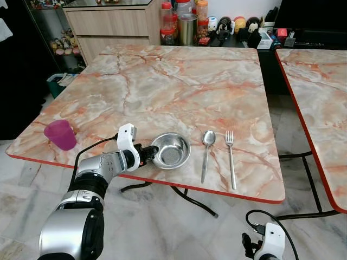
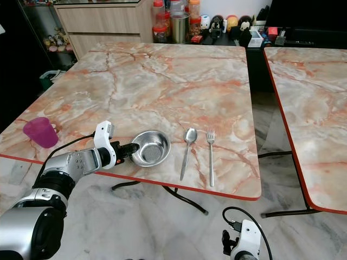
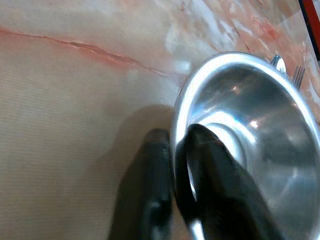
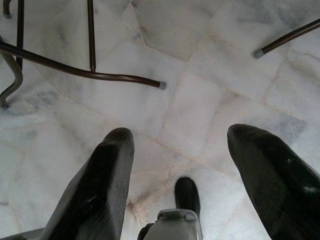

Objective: Setting the table

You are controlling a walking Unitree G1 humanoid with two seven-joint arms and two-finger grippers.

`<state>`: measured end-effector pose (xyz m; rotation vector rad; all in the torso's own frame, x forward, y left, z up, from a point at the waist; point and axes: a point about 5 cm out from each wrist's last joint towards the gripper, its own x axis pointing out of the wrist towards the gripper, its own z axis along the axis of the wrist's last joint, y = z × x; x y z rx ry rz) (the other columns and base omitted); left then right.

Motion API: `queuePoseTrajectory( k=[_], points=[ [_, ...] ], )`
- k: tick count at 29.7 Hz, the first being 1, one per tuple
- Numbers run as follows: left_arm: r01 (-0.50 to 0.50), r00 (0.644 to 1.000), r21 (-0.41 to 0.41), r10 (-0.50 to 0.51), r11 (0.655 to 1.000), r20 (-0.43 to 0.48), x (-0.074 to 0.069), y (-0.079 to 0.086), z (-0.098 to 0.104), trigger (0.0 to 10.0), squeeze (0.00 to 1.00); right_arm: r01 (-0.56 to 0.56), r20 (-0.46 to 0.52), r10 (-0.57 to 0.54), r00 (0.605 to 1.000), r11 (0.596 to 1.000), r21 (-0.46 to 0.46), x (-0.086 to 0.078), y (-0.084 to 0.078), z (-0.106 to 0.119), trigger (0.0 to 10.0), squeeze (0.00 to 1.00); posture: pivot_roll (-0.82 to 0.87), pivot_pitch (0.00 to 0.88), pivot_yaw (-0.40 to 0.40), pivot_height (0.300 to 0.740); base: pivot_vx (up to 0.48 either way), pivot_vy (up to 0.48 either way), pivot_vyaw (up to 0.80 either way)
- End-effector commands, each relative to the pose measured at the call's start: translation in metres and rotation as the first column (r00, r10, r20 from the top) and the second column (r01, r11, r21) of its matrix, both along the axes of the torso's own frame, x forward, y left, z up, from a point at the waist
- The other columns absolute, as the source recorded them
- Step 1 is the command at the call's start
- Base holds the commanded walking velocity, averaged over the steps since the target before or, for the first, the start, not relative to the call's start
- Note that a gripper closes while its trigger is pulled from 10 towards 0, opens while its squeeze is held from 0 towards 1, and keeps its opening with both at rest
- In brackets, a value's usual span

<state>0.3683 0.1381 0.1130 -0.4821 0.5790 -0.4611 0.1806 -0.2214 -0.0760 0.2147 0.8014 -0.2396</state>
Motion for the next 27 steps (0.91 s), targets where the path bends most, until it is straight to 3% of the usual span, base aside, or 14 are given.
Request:
queuePoseTrajectory(
  k=[1, 11, 14, 17, 21, 22, 23, 24, 27],
  points=[
    [-0.014, 1.000, 0.007, 0.014, 1.000, -0.004, 0.002, 0.001, 0.002, 0.0, 0.00, 0.008, 0.005, -0.008, 1.000, 1.000, 0.003, 0.000, -0.001, 0.000, 10.0, 0.00, 0.07, 0.038, 0.064, 0.736, 0.000, 0.000, 0.00],
    [-0.087, 0.996, -0.029, 0.087, 0.996, 0.002, 0.003, 0.008, 0.001, 0.0, 0.00, 0.007, 0.005, -0.007, 1.000, 1.000, 0.001, 0.000, -0.001, 0.000, 10.0, 0.00, 0.07, 0.029, 0.056, 0.736, 0.000, 0.000, 0.00],
    [-0.123, 0.991, -0.063, 0.126, 0.990, 0.037, 0.004, 0.013, 0.004, 0.0, 0.00, 0.010, 0.010, -0.010, 1.000, 1.000, 0.000, 0.000, -0.001, 0.001, 10.0, 0.00, 0.06, 0.004, 0.045, 0.736, 0.000, 0.000, 0.00],
    [-0.207, 0.969, -0.120, 0.220, 0.971, 0.115, 0.009, 0.021, 0.013, 0.0, 0.00, 0.022, 0.032, -0.022, 0.999, 1.000, 0.001, 0.001, -0.002, 0.002, 10.0, 0.00, 0.06, 0.000, 0.032, 0.736, 0.000, 0.000, 0.00],
    [-0.265, 0.931, -0.136, 0.289, 0.955, 0.221, 0.012, 0.029, 0.022, 0.4, 0.00, 0.014, 0.037, -0.014, 0.999, 1.000, -0.006, 0.002, -0.003, 0.003, 10.0, 0.00, 0.05, 0.000, 0.017, 0.736, 0.000, 0.000, 0.00],
    [-0.257, 0.919, -0.068, 0.266, 0.964, 0.292, 0.012, 0.031, 0.024, 4.7, 0.00, 0.017, 0.041, -0.017, 0.999, 1.000, -0.009, 0.002, -0.004, 0.003, 10.0, 0.00, 0.05, 0.000, 0.011, 0.736, 0.000, 0.000, 0.00],
    [-0.257, 0.919, -0.068, 0.266, 0.964, 0.292, 0.012, 0.031, 0.024, 4.7, 0.00, 0.017, 0.041, -0.017, 0.999, 1.000, -0.009, 0.002, -0.004, 0.003, 10.0, 0.00, 0.05, 0.000, 0.011, 0.736, 0.000, 0.000, 0.00],
    [-0.258, 0.909, -0.026, 0.251, 0.966, 0.333, 0.012, 0.031, 0.026, 10.0, 0.00, 0.019, 0.045, -0.019, 0.999, 1.000, -0.012, 0.003, -0.005, 0.004, 10.0, 0.00, 0.05, 0.000, 0.009, 0.736, 0.000, 0.000, 0.00],
    [-0.266, 0.880, 0.025, 0.232, 0.964, 0.415, 0.011, 0.033, 0.031, 10.0, 0.00, 0.030, 0.059, -0.029, 0.998, 0.999, -0.014, 0.003, -0.006, 0.004, 10.0, 0.00, 0.06, 0.000, 0.000, 0.736, 0.000, 0.000, 0.00]
  ],
)
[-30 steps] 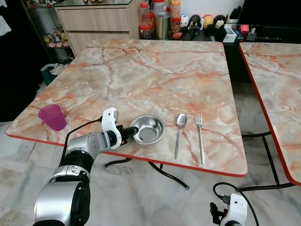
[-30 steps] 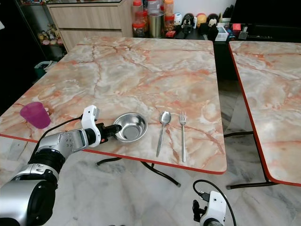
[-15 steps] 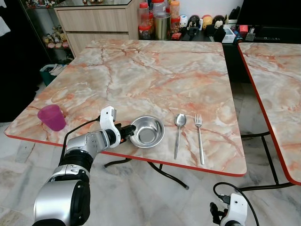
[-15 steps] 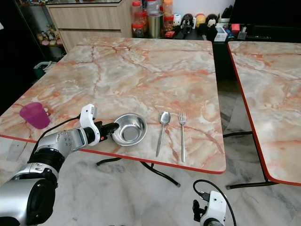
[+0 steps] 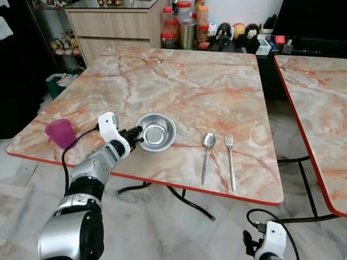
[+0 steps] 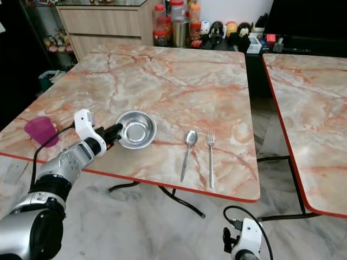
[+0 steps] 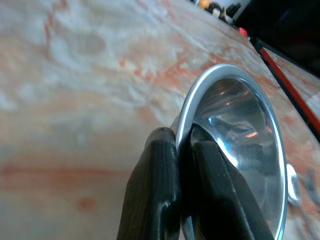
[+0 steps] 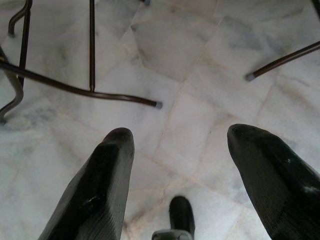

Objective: Setting the table

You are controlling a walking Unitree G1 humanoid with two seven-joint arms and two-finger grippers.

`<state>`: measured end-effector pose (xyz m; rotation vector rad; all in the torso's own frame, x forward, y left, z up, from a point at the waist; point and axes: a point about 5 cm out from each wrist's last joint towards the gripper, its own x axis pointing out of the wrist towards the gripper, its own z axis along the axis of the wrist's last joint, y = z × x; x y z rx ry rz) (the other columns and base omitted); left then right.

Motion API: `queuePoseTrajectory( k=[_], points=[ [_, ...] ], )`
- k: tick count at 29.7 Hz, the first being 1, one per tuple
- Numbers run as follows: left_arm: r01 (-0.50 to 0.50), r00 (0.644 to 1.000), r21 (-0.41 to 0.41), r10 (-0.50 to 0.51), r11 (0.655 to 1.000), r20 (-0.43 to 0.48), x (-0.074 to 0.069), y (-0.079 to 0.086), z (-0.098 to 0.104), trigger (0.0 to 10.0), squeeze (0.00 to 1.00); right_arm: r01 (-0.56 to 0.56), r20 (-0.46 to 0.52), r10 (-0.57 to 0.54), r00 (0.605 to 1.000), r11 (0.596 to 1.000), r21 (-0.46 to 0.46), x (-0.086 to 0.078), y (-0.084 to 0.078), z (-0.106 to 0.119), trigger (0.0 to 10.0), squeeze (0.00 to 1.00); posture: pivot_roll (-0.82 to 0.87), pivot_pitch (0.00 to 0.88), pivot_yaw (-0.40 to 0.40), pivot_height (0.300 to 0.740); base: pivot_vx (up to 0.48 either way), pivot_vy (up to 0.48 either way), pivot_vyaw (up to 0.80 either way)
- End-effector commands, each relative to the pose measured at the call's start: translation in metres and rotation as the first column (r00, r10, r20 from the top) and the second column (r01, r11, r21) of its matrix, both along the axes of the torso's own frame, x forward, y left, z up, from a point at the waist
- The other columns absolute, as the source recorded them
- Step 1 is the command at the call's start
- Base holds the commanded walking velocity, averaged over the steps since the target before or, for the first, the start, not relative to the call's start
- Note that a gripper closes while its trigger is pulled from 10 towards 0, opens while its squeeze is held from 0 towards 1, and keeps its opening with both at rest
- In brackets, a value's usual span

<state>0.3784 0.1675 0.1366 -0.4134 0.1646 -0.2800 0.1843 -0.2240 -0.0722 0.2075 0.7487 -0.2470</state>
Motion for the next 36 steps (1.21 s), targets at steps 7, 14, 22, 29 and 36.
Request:
queuePoseTrajectory(
  k=[7, 14, 22, 29, 36],
  points=[
    [-0.087, 0.983, 0.216, 0.048, 0.972, 0.180, -0.006, 0.010, 0.012, 10.0, 0.00, 0.055, 0.046, -0.055, 0.997, 0.998, 0.001, -0.001, -0.005, 0.002, 10.0, 0.00, 0.05, 0.000, -0.004, 0.736, 0.000, 0.000, 0.00],
    [-0.212, 0.946, 0.395, 0.087, 0.894, 0.312, -0.021, 0.027, 0.010, 10.0, 0.00, 0.099, 0.093, -0.101, 0.991, 0.995, 0.023, -0.002, -0.004, 0.003, 10.0, 0.00, 0.05, 0.000, 0.000, 0.736, 0.000, 0.000, 0.00],
    [-0.273, 0.926, 0.452, 0.104, 0.849, 0.364, -0.030, 0.037, 0.007, 10.0, 0.00, 0.109, 0.100, -0.111, 0.989, 0.994, 0.024, -0.001, -0.003, 0.004, 10.0, 0.00, 0.05, 0.000, -0.002, 0.736, 0.000, 0.000, 0.00],
    [-0.309, 0.921, 0.475, 0.134, 0.824, 0.366, -0.037, 0.047, -0.002, 10.0, 0.00, 0.127, 0.122, -0.129, 0.984, 0.991, 0.030, 0.000, -0.003, 0.005, 10.0, 0.00, 0.05, 0.000, 0.001, 0.736, 0.000, 0.000, 0.00],
    [-0.329, 0.907, 0.434, 0.153, 0.839, 0.391, -0.033, 0.045, 0.005, 10.0, 0.00, 0.133, 0.134, -0.136, 0.982, 0.990, 0.036, 0.001, -0.003, 0.006, 10.0, 0.00, 0.05, 0.000, -0.001, 0.736, 0.000, 0.000, 0.00]
  ],
)
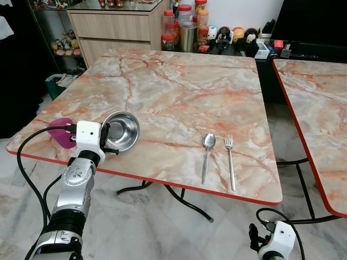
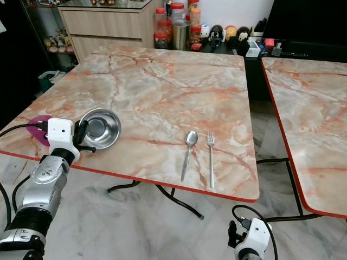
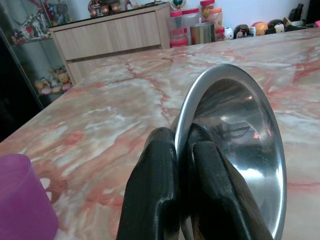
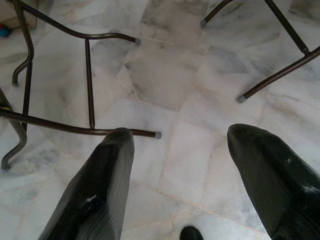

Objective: Setting the table

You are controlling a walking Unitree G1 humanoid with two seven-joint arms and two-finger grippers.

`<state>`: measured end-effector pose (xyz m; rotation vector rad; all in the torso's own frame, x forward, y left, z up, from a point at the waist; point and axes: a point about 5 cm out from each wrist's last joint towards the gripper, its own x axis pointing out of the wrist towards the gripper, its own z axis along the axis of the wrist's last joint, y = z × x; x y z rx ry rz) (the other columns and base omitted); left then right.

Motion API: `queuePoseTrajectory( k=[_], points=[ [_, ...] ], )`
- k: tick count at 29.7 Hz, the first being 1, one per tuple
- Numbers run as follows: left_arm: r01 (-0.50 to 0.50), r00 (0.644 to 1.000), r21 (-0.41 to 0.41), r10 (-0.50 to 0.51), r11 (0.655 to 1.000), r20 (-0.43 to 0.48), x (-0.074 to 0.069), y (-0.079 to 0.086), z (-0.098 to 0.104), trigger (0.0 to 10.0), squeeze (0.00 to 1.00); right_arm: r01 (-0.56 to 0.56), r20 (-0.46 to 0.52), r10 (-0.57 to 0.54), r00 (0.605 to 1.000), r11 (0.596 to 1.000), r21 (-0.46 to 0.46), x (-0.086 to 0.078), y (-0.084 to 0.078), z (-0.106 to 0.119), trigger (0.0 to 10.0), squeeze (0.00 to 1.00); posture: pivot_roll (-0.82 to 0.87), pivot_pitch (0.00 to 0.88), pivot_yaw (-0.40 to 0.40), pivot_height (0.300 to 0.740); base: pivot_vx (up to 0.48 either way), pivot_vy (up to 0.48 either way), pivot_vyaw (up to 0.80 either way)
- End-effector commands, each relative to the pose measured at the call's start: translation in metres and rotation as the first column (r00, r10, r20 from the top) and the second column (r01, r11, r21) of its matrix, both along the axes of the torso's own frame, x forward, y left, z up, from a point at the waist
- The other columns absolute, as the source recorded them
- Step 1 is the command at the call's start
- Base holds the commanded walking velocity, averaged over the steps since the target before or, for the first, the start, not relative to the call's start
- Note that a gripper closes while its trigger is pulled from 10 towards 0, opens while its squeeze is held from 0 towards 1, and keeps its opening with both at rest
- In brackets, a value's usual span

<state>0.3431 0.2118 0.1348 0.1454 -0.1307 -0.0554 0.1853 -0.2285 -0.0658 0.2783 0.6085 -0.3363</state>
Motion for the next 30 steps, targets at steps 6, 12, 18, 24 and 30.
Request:
queuePoseTrajectory(
  k=[6, 12, 18, 24, 30],
  points=[
    [-0.032, 0.996, -0.096, 0.040, 0.995, 0.083, 0.013, -0.008, 0.022, 10.0, 0.00, 0.016, 0.015, -0.017, 1.000, 1.000, 0.021, 0.001, 0.002, 0.000, 10.0, 0.00, 0.05, 0.000, 0.000, 0.736, 0.000, 0.000, 0.00],
    [-0.040, 0.994, -0.101, 0.050, 0.994, 0.101, 0.016, -0.010, 0.027, 10.0, 0.00, 0.014, -0.007, -0.014, 1.000, 1.000, 0.020, 0.001, 0.002, -0.001, 10.0, 0.00, 0.04, 0.000, 0.006, 0.736, 0.000, -0.251, 0.00],
    [-0.041, 0.994, -0.106, 0.051, 0.994, 0.101, 0.017, -0.010, 0.028, 10.0, 0.00, -0.008, -0.059, 0.009, 0.998, 1.000, 0.005, -0.001, 0.001, -0.003, 10.0, 0.00, 0.04, 0.000, 0.003, 0.736, 0.000, -0.401, 0.00],
    [-0.045, 0.994, -0.105, 0.055, 0.993, 0.099, 0.017, -0.010, 0.027, 10.0, 0.00, -0.012, -0.099, 0.014, 0.995, 1.000, 0.018, -0.002, 0.001, -0.006, 10.0, 0.00, 0.04, 0.000, 0.000, 0.736, 0.000, -0.416, 0.00],
    [-0.048, 0.994, -0.112, 0.058, 0.993, 0.094, 0.018, -0.010, 0.028, 10.0, 0.00, -0.018, -0.112, 0.020, 0.993, 1.000, 0.019, -0.002, 0.001, -0.006, 10.0, 0.00, 0.04, 0.000, 0.000, 0.736, 0.000, -0.429, 0.00]
  ],
)
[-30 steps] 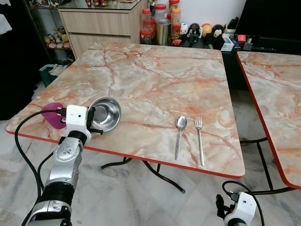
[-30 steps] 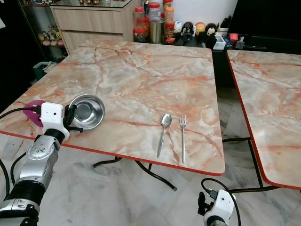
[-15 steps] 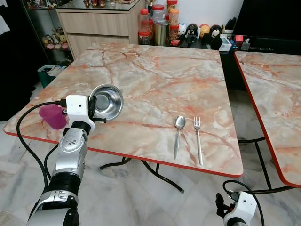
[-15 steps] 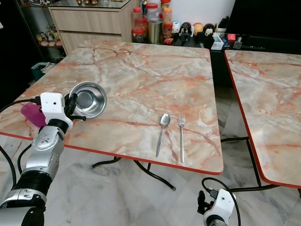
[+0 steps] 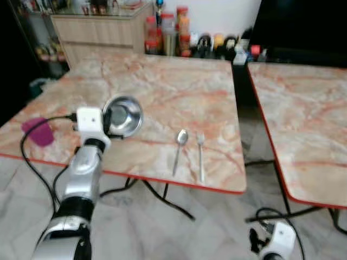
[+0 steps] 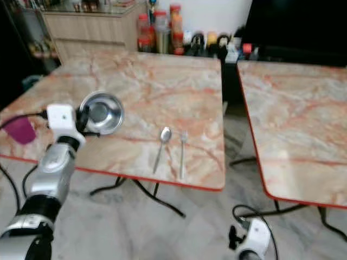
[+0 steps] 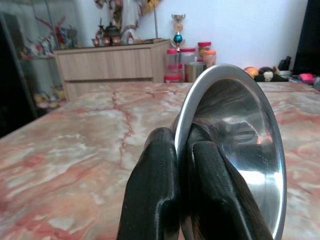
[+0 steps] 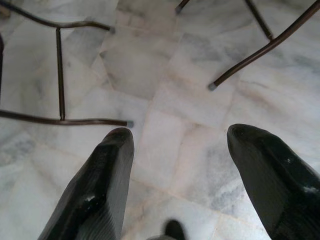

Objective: Setting the table

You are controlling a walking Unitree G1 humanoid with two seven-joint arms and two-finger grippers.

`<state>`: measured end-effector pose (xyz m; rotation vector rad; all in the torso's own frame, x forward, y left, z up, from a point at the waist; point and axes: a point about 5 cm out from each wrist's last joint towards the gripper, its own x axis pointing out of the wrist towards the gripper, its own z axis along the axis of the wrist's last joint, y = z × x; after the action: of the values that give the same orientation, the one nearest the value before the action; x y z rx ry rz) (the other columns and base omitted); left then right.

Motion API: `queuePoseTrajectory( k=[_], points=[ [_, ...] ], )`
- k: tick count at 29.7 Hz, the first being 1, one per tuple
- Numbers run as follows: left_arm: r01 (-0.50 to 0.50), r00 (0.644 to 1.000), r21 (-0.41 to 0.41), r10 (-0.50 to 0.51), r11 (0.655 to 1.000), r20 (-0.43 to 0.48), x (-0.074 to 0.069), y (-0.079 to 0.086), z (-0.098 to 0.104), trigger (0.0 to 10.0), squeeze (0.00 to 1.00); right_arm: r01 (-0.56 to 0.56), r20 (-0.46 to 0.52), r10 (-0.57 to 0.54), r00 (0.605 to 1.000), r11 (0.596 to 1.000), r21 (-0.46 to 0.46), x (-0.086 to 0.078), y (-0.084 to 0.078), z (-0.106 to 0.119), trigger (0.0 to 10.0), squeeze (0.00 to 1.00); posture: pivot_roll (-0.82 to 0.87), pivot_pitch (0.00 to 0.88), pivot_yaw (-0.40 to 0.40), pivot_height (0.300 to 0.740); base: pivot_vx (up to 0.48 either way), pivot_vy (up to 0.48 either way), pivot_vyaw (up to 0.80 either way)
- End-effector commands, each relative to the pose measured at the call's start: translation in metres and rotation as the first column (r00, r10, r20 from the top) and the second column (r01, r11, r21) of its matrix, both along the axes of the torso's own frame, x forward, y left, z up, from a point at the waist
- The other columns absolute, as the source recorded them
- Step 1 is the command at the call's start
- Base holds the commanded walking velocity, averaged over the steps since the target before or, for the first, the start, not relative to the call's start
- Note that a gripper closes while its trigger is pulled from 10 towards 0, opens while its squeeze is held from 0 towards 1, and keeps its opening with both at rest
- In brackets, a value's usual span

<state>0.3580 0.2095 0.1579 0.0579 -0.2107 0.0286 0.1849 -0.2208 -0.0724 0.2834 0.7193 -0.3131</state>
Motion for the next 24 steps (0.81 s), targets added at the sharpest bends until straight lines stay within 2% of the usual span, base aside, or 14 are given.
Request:
queuePoseTrajectory(
  k=[1, 8, 11, 16, 18, 24],
  points=[
    [0.019, 1.000, -0.013, -0.019, 1.000, 0.015, 0.0035, -0.0083, 0.0045, 10.0, 0.00, 0.011, -0.011, -0.012, 1.000, 1.000, -0.015, -0.0017, -0.0063, 0.0003, 10.0, 0.00, 0.04, 0.000, 0.000, 0.736, 0.000, -0.409, 0.00],
    [0.017, 1.000, -0.020, -0.017, 1.000, 0.014, 0.0047, -0.0080, 0.0052, 10.0, 0.00, 0.018, -0.002, -0.018, 1.000, 1.000, -0.006, -0.0006, -0.0058, 0.0009, 10.0, 0.00, 0.04, 0.000, 0.001, 0.736, 0.000, -0.398, 0.00],
    [0.018, 1.000, -0.024, -0.018, 1.000, 0.010, 0.0048, -0.0083, 0.0046, 10.0, 0.00, -0.024, -0.002, 0.024, 1.000, 0.999, -0.043, 0.0010, -0.0067, 0.0023, 10.0, 0.00, 0.04, 0.000, 0.001, 0.736, 0.000, -0.362, 0.00],
    [0.018, 1.000, -0.026, -0.018, 0.999, 0.008, 0.0049, -0.0087, 0.0041, 10.0, 0.00, -0.025, -0.008, 0.025, 1.000, 0.999, -0.039, 0.0008, -0.0065, 0.0020, 10.0, 0.00, 0.04, 0.000, 0.000, 0.736, 0.000, -0.346, 0.77],
    [0.019, 1.000, -0.026, -0.018, 0.999, 0.008, 0.0051, -0.0089, 0.0041, 10.0, 0.00, 0.007, -0.006, -0.007, 1.000, 1.000, -0.021, -0.0001, -0.0062, 0.0013, 10.0, 0.00, 0.04, 0.000, 0.000, 0.736, 0.000, -0.345, 0.00],
    [0.023, 1.000, -0.027, -0.023, 0.999, 0.007, 0.0053, -0.0103, 0.0036, 10.0, 0.00, -0.003, -0.011, 0.002, 1.000, 1.000, -0.029, 0.0002, -0.0065, 0.0013, 10.0, 0.00, 0.04, 0.000, -0.001, 0.736, 0.000, -0.344, 0.00]
  ],
)
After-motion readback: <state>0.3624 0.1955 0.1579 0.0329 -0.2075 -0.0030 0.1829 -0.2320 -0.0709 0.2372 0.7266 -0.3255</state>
